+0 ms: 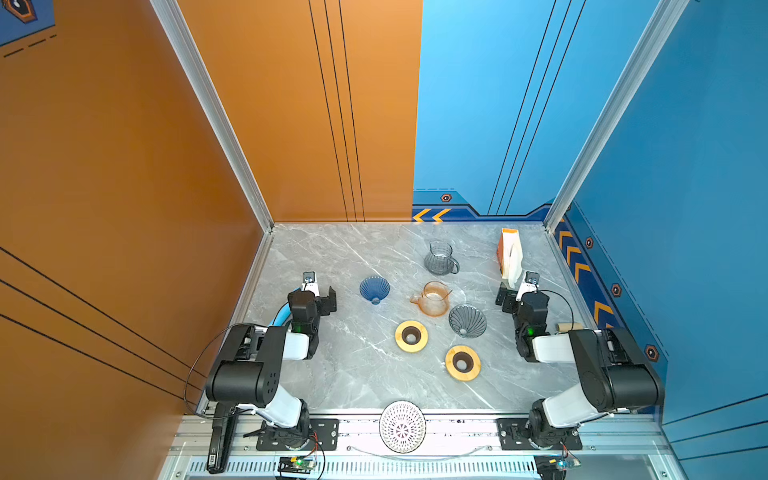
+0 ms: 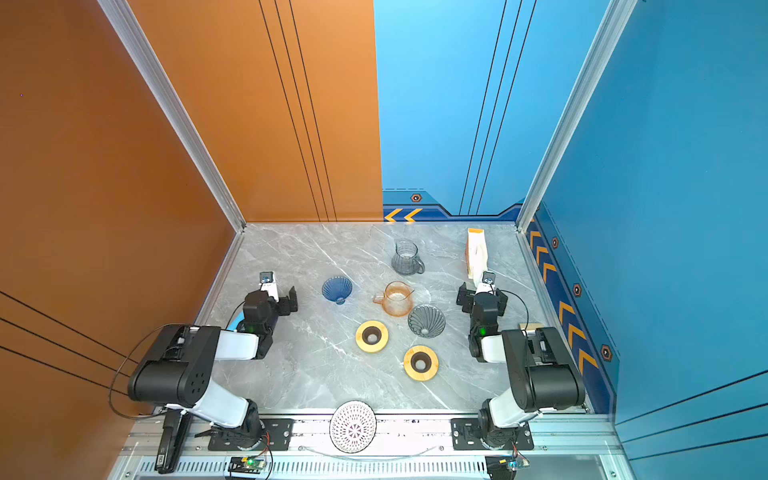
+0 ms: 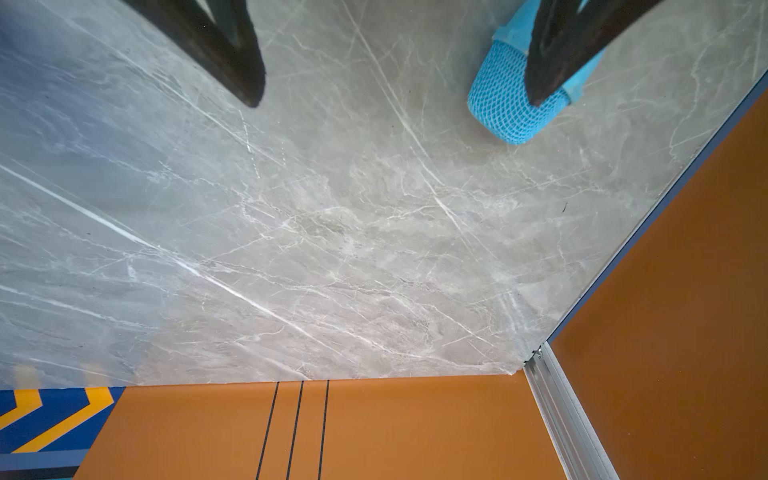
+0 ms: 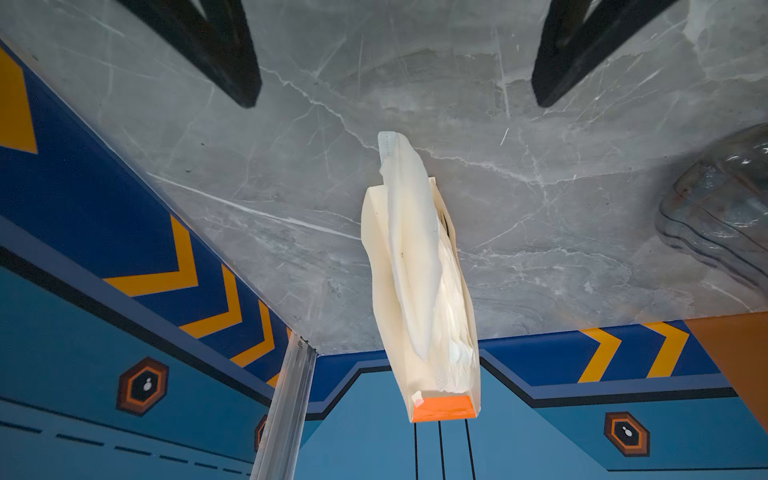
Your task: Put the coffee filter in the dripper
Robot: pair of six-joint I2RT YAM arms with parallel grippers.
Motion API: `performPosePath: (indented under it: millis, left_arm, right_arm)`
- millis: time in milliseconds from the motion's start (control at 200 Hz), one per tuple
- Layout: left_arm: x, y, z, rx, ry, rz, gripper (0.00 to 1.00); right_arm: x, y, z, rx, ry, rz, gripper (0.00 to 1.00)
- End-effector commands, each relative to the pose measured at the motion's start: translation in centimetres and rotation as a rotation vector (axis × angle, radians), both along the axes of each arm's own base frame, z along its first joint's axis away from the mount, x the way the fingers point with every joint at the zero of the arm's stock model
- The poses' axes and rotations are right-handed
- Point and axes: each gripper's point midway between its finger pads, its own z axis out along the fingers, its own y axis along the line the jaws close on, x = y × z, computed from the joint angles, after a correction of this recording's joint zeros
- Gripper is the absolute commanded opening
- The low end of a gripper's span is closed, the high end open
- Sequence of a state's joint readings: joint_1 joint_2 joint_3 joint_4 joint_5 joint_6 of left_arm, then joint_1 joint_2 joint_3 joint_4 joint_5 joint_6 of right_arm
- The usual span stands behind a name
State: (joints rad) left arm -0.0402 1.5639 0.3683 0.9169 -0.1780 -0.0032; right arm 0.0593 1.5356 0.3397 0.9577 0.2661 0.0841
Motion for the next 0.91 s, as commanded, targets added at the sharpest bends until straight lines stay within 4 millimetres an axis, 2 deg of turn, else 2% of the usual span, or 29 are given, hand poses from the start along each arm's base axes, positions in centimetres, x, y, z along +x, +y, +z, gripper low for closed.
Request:
performPosePath:
  millis: [0, 906]
  left_arm:
    - [0.41, -0.04, 0.51, 0.007, -0.013, -0.011, 0.98]
    - [0.42, 0.04, 0.46, -0.006, -0.013, -0.018, 0.98]
  right_arm:
    - [0.29, -0.13, -0.17, -0.015, 0.015, -0.008, 1.00]
    - [0.34, -0.15, -0.10, -0.013, 0.012, -0.008, 1.00]
